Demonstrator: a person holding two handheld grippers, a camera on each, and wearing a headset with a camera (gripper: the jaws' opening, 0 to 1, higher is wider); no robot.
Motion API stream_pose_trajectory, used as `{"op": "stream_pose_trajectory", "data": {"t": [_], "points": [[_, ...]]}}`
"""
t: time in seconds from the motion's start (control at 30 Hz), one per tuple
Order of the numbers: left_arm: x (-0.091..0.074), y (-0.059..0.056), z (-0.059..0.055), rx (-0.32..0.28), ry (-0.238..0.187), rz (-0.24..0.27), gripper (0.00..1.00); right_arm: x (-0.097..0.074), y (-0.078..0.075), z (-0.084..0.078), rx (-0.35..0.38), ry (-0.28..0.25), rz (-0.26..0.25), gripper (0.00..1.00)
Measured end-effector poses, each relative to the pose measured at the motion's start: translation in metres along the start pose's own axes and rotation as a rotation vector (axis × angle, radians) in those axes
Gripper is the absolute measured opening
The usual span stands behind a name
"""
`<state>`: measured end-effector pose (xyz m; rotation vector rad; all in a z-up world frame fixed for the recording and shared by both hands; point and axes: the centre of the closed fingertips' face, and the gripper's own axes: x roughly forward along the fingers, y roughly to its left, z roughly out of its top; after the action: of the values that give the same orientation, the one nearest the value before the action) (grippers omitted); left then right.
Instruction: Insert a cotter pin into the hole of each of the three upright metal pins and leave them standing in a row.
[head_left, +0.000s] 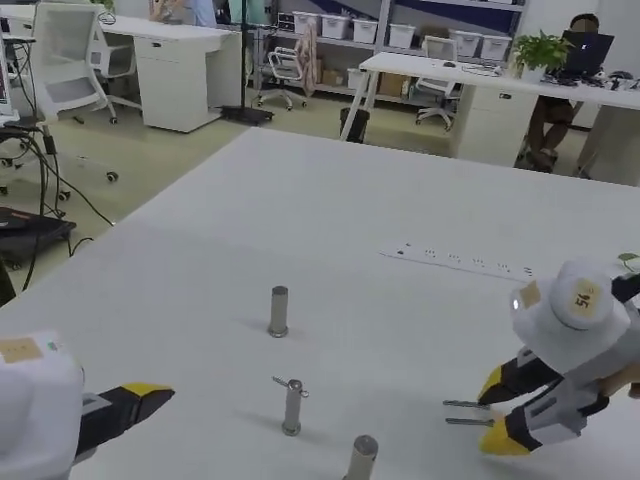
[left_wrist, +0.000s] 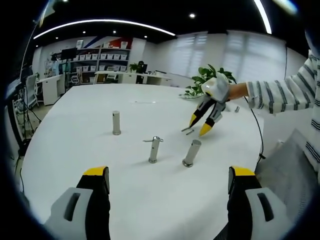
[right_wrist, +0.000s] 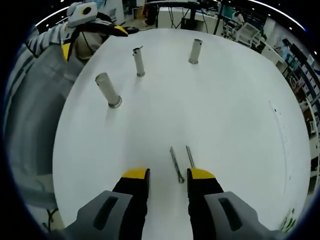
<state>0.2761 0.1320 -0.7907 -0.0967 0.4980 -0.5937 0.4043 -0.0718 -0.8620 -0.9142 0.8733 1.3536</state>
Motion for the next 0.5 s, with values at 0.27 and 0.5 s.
{"op": "stream_pose_trajectory", "data": {"t": [0.27,0.5], "points": [[0.0019,-0.0031,-0.0020,-0.008,0.005,-0.007,0.99,0.0061,0.0001,-0.0031,-0.003,0.030,0.031,0.27],[0.0034,-0.0038,0.0020,-0.009,-0.024,-0.014,0.96,0.0063,0.0005,-0.0049,-0.026,0.066,0.044,0.24]]}}
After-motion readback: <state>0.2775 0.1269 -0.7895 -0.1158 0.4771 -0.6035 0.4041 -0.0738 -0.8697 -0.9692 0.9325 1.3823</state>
